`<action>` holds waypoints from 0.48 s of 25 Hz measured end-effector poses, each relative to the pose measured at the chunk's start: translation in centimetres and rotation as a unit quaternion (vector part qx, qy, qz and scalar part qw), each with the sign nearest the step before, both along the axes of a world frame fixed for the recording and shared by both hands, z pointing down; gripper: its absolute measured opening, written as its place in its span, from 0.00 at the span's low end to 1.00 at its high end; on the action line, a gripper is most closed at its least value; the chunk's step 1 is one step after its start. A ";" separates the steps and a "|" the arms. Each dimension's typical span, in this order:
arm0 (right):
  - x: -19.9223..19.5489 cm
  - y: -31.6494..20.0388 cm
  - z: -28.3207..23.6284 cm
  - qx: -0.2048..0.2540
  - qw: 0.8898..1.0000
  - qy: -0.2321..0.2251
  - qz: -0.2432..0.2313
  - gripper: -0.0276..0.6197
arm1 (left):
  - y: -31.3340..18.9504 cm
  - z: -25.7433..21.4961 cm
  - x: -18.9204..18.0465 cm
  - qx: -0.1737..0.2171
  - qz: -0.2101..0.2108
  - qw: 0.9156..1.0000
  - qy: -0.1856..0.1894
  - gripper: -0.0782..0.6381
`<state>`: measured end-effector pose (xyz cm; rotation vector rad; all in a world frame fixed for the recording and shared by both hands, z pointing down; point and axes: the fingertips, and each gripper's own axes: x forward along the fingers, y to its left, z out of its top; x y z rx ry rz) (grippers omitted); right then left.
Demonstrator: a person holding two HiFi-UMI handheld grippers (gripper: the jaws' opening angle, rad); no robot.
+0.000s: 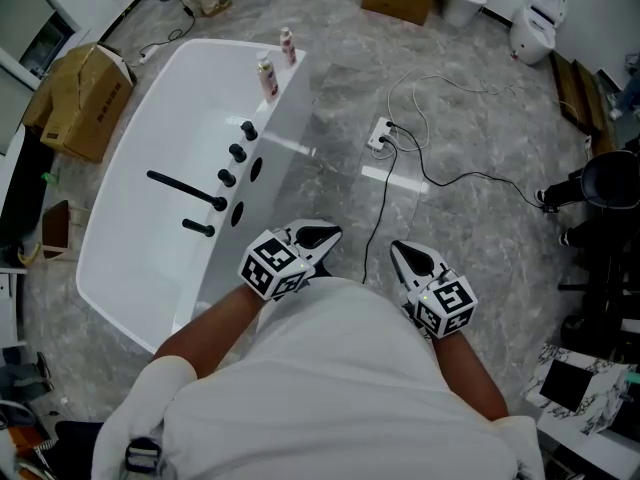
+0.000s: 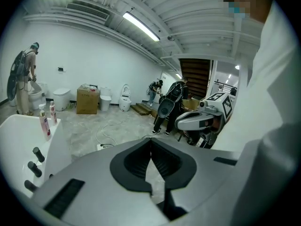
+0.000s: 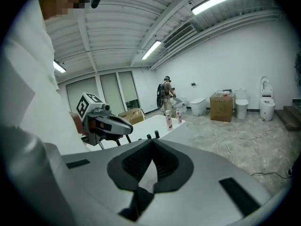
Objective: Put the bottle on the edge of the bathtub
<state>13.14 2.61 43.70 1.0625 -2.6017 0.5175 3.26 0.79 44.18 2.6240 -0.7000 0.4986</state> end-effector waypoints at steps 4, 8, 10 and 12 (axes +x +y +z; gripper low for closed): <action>0.4 0.3 0.5 -0.003 1.000 0.002 0.001 0.06 | 0.2 0.3 0.4 -0.003 0.001 1.000 -0.003 0.13; 0.7 0.5 1.1 -0.008 1.000 -0.003 0.005 0.06 | 0.3 0.9 0.6 -0.006 0.003 1.000 -0.011 0.13; 0.6 0.4 1.2 -0.008 1.000 -0.006 0.005 0.06 | 0.3 1.1 0.5 -0.008 0.004 1.000 -0.015 0.13; 0.5 0.2 1.2 -0.008 1.000 -0.008 0.005 0.06 | 0.1 1.2 0.5 -0.009 0.004 1.000 -0.017 0.13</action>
